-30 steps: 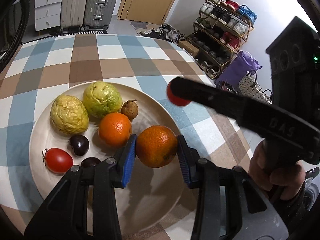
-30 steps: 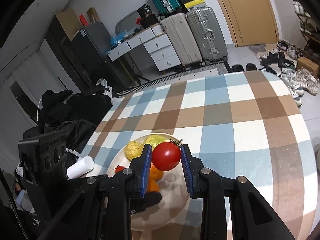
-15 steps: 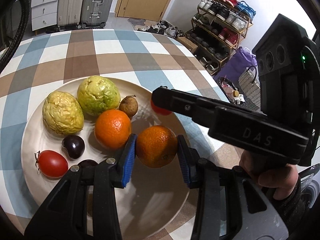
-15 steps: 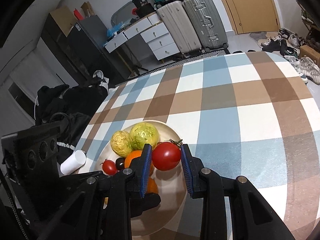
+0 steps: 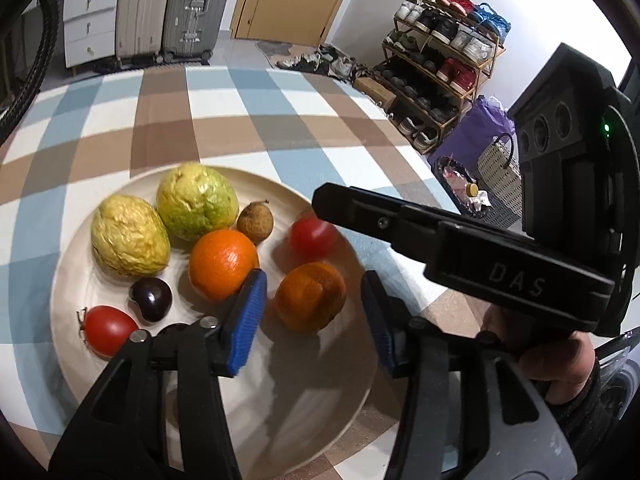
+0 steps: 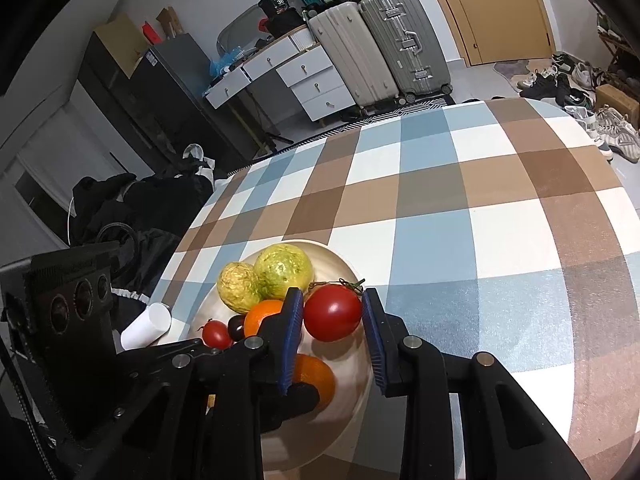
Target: Organize fruits
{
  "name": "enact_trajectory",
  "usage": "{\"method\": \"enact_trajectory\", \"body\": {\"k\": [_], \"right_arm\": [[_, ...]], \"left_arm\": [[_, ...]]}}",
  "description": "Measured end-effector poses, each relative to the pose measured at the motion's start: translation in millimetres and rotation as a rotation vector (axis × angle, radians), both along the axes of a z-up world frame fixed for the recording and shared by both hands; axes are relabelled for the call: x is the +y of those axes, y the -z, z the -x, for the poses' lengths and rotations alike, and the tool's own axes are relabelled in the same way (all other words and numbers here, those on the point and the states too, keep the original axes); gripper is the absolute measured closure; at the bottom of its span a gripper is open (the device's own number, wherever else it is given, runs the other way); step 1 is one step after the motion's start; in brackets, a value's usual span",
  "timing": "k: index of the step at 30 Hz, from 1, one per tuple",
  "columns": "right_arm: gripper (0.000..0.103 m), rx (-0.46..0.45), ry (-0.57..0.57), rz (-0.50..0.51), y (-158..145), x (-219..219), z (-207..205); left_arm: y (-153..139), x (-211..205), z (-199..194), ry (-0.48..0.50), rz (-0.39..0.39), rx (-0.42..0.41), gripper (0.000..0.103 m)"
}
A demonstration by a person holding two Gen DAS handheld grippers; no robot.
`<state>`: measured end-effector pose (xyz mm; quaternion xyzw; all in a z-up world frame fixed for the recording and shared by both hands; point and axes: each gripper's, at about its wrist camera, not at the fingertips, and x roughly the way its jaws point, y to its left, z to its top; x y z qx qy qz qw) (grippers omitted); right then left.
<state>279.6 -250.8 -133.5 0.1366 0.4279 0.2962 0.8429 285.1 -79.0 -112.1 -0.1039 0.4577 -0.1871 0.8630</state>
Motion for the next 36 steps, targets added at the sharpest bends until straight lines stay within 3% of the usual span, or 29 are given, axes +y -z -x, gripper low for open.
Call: {"method": "enact_trajectory", "body": {"k": [9,13,15,17,20,21,24,28,31,36], "right_arm": [[0.065,-0.047,0.025,-0.014,-21.3,-8.9,19.7],[0.052,-0.129,0.064,0.005,-41.2,-15.7,43.8],[0.05,-0.169,0.083,0.015,-51.0,-18.6,56.8],[0.047,-0.221,0.106,0.015,-63.1,-22.4,74.6],[0.029,-0.294,0.138,0.007,-78.4,-27.2,98.9],[0.028,-0.322,0.149,0.006,-83.9,-28.7,108.1],[0.022,-0.402,0.169,0.003,-100.3,-30.7,135.7],[0.004,-0.478,0.2,-0.005,-116.8,-29.1,168.1],[0.001,-0.544,0.207,-0.014,-125.3,-22.5,191.4],[0.0,-0.618,0.211,0.006,-130.9,-6.3,220.9]], "left_arm": [[-20.9,8.3,22.3,-0.034,-0.016,-0.032,0.046],[-36.7,12.5,39.9,-0.057,-0.038,-0.068,0.043],[-47.4,13.6,51.7,-0.069,-0.058,-0.097,0.038],[-59.5,15.3,64.6,-0.087,-0.083,-0.136,0.033],[-78.6,19.8,84.5,-0.129,-0.117,-0.199,0.023],[-84.5,21.7,89.9,-0.143,-0.125,-0.218,0.021],[-103.4,29.0,111.3,-0.189,-0.149,-0.276,0.02],[-126.9,41.1,143.8,-0.262,-0.186,-0.38,0.012],[-141.8,50.6,168.3,-0.323,-0.209,-0.454,0.0],[-159.4,67.3,208.1,-0.386,-0.227,-0.562,0.0]]}}
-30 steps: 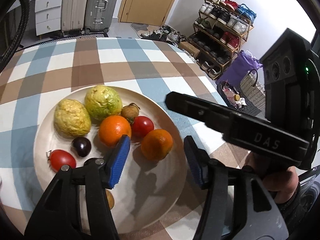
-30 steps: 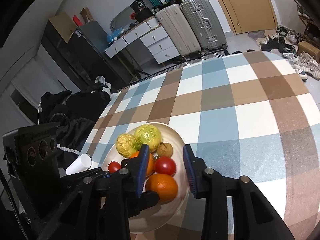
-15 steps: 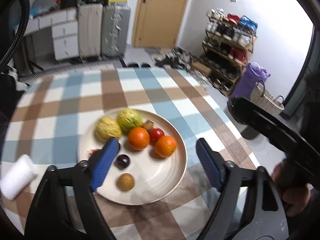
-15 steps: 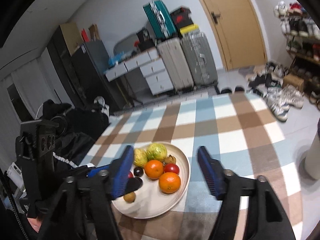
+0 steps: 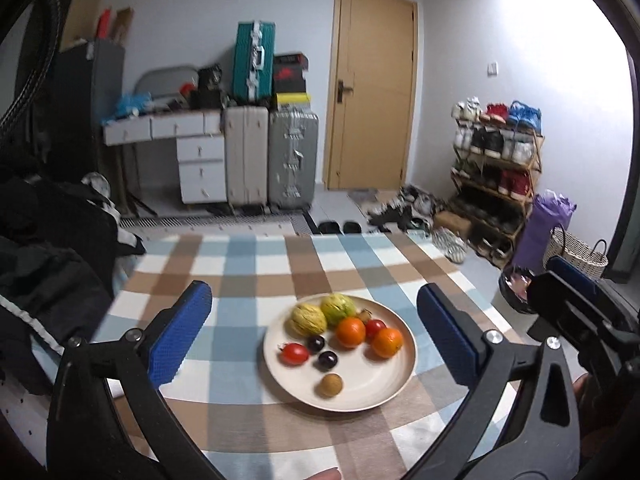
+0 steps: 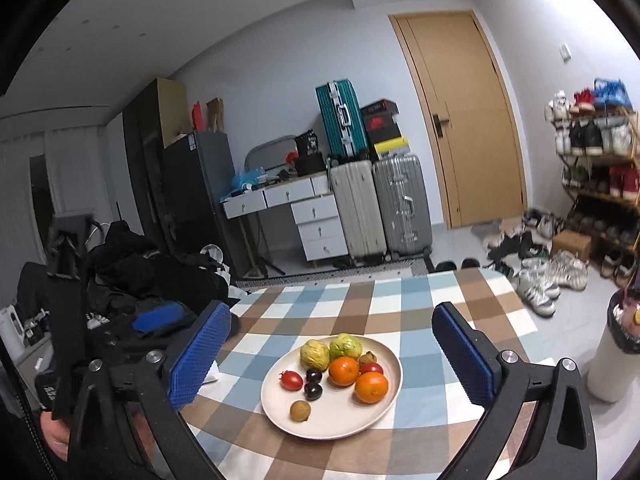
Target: Organize fruits
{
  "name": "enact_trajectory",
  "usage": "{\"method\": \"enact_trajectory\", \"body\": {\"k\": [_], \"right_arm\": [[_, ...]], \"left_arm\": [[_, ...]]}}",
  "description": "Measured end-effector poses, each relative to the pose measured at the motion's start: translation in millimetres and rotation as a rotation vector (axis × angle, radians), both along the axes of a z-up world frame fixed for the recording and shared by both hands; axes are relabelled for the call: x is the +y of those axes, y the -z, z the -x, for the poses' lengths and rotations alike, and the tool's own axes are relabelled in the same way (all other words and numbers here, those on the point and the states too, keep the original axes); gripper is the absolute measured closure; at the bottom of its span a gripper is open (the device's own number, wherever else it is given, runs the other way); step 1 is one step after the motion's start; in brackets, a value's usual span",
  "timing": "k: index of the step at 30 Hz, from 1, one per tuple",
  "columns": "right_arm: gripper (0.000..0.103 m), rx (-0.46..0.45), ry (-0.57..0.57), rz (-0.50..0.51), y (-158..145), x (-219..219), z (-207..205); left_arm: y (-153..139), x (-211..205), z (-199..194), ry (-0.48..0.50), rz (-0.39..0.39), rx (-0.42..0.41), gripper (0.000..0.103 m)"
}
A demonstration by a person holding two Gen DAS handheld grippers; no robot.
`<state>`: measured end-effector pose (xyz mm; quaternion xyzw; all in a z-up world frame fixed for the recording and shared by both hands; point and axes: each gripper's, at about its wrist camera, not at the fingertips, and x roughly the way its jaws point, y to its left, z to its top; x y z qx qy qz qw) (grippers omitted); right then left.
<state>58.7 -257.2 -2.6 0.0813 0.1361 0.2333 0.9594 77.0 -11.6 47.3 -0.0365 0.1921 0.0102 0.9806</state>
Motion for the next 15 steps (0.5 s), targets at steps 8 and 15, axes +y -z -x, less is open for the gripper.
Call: {"method": "enact_trajectory", "body": {"k": [8,15], "right_arm": [[0.0,-0.137,0.031,0.016,-8.6,15.2,41.7],[0.0,-0.203,0.058,0.078,-4.8,26.8,65.0]], "left_arm": [[-10.4,18.9,53.2,-0.048,-0.03,-0.112,0.0],[-6.8,26.2,76.0,-0.072,-0.04,-0.13,0.0]]}}
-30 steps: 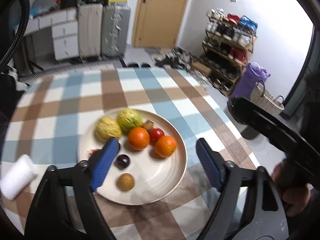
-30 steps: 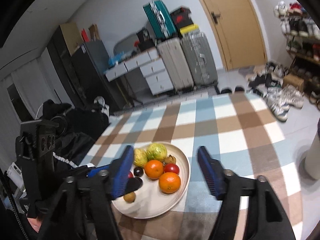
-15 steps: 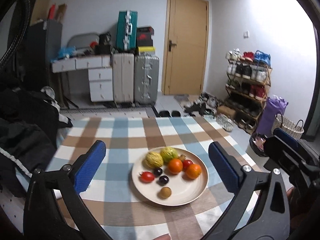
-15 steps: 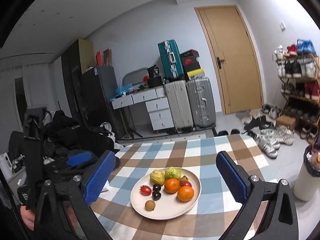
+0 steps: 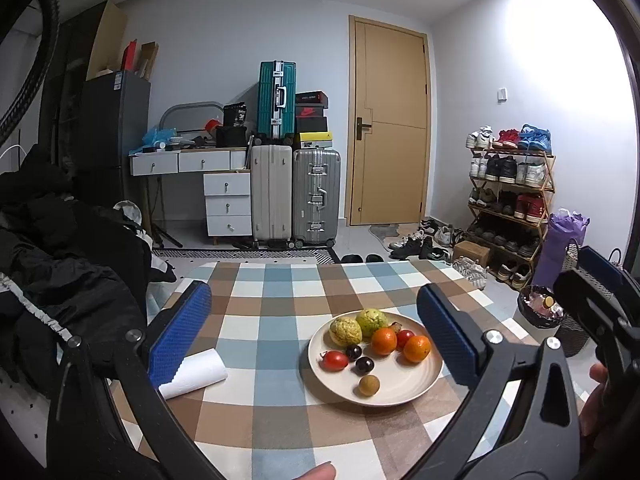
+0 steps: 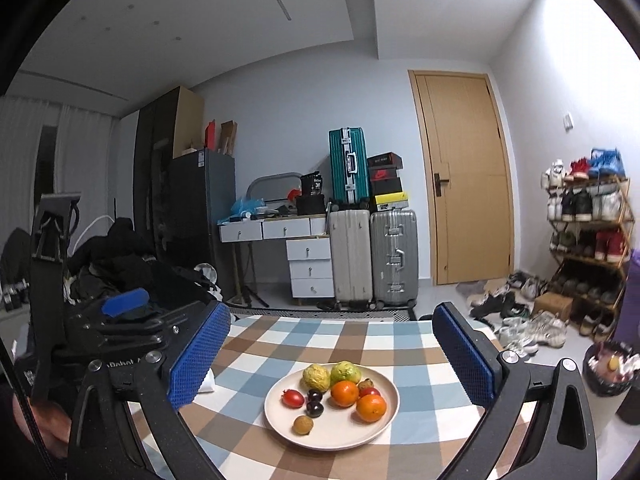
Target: Organize fruits
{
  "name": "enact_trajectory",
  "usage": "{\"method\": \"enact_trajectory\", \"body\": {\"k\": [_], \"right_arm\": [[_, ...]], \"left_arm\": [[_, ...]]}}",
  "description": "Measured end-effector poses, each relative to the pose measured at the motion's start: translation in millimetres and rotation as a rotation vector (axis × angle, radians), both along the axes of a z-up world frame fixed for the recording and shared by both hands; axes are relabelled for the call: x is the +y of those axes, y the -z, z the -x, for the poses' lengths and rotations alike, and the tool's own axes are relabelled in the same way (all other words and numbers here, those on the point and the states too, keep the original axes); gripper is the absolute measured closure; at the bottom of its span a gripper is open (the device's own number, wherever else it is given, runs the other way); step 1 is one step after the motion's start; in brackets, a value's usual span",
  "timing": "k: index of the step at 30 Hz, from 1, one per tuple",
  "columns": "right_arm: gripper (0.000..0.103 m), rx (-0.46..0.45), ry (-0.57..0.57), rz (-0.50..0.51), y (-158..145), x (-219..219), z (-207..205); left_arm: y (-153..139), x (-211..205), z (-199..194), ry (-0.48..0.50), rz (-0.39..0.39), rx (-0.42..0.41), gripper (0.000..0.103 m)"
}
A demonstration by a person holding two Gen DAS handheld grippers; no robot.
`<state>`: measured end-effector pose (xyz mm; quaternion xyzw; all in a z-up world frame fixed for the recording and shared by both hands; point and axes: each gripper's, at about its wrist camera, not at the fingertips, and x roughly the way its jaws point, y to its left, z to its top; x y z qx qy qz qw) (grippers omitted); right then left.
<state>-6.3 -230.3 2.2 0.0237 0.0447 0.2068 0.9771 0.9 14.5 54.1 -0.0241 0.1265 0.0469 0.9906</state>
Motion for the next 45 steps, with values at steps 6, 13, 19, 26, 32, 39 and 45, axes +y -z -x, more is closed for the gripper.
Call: {"method": "enact_trajectory", "body": {"k": [6,13,19,26,32,39,45], "right_arm": [[0.0,-0.006,0.041,0.01,13.4,-1.5,6.9],[0.0,0.01,0.069,0.041,37.9,-4.7,0.2],[0.0,0.038,0.078,0.08,64.3,0.0,-14.6],[0.0,0.086,0.074,0.104,90.9,4.1,-31.8],[0.0,0.115,0.069,0.128,104.2,6.3,-44.2],[0.0,0.199,0.062,0.152,111.6,11.8,-63.2],[0.0,0.197,0.065,0.147,112.8,10.5,-63.7]], "left_arm": [[12.5,3.1,10.0,-0.001,-0.017,-0.024,0.0],[48.4,6.9,-0.3,-0.023,-0.028,-0.006,0.0],[78.1,7.3,-15.2,-0.021,-0.041,0.021,0.0],[107.5,14.8,-34.9,-0.028,-0.024,0.051,0.0],[123.6,16.9,-45.4,-0.022,-0.029,0.066,0.0],[127.5,17.3,-50.4,-0.015,-0.02,0.068,0.0],[128.9,17.7,-53.0,-0.011,-0.018,0.069,0.0]]}}
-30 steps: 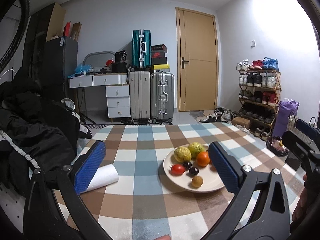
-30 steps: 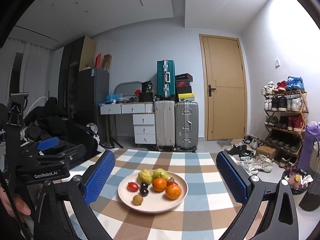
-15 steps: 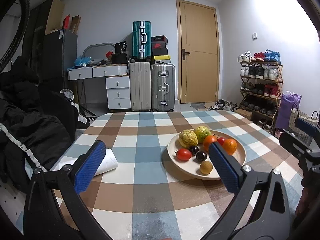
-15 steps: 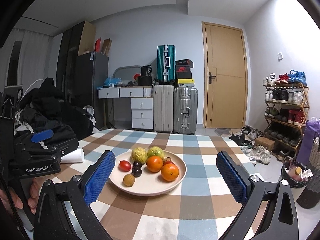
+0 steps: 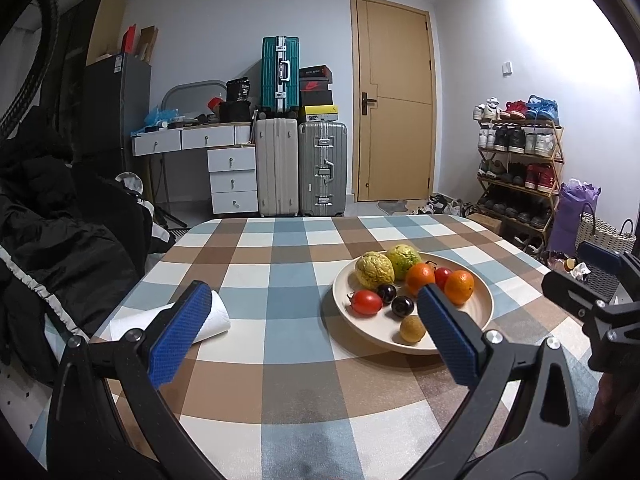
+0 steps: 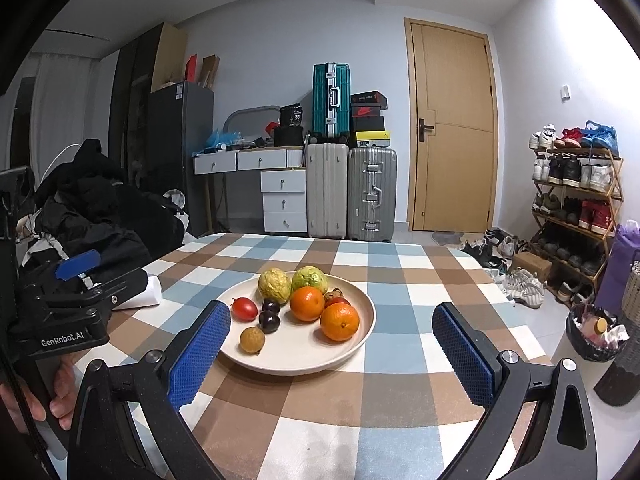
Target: Organize fruits
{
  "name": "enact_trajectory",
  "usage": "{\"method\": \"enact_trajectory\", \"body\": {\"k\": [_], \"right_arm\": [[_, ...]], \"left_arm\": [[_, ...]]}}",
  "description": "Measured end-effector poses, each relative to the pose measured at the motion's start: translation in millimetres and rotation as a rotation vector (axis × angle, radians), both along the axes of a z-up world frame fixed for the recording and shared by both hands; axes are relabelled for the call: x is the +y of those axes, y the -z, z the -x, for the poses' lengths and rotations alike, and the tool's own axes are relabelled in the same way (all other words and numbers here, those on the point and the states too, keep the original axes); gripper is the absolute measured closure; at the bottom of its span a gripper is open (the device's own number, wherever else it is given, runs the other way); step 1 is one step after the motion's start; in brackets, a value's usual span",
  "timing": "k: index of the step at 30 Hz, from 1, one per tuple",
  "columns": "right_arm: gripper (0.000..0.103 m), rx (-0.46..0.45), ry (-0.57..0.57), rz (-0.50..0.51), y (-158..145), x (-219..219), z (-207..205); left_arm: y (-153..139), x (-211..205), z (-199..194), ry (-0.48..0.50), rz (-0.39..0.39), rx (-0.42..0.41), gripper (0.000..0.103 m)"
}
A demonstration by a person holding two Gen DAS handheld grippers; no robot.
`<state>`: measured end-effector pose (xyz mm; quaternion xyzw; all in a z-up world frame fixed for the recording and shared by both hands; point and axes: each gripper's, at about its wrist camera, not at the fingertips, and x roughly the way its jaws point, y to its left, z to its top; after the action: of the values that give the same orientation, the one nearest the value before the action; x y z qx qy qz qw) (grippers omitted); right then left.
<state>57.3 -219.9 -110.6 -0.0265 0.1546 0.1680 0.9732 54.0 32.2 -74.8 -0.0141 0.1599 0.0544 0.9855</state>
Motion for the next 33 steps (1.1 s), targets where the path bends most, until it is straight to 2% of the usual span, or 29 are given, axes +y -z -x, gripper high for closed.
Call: {"method": "enact_trajectory", "body": {"k": [33], "right_arm": [[0.0,-0.002,-0.018,-0.006,-1.7,-1.1,2.6]], "left_arm": [[-1.3,-1.0,2.0,-0.001,-0.001,-0.001,0.0]]}}
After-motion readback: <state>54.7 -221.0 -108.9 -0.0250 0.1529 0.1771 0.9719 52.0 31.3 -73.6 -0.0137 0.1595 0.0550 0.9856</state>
